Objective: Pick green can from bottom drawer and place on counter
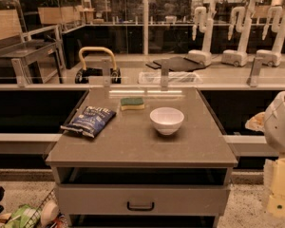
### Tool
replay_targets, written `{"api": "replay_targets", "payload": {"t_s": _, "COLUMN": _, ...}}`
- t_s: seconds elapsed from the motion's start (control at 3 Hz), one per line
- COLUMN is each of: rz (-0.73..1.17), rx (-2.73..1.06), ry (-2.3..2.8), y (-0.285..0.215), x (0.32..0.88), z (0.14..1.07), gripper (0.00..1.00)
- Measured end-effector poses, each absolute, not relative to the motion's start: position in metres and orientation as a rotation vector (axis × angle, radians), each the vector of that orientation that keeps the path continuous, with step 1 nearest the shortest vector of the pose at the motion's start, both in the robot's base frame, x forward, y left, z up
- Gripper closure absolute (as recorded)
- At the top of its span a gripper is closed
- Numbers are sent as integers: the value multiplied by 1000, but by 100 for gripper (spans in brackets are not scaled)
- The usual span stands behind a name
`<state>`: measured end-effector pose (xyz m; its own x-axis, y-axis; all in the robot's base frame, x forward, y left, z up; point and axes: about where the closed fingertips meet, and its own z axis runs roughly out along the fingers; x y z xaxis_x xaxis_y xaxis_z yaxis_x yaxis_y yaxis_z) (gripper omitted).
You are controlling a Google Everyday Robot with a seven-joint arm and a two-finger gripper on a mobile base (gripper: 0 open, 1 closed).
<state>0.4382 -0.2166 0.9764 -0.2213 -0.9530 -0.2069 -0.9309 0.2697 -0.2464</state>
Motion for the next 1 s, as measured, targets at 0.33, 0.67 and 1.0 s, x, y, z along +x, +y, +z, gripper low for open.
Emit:
{"api": "replay_targets", "payload": {"t_s": 0.33, "rz": -99, "rx": -1724, "ry": 2231, "y": -217, "x": 438, "z": 976, "gripper": 0}}
{"api": "replay_targets", "payload": {"t_s": 0.67, "rz": 18, "rx": -1668, "ry": 2223, "y": -219, "x": 439, "z": 946, "gripper": 0}}
{"api": "replay_targets", "payload": {"t_s": 1.0, "rz": 293, "rx": -1608, "ry": 2164, "y": -216, "x": 432, "z": 852, "gripper": 0}}
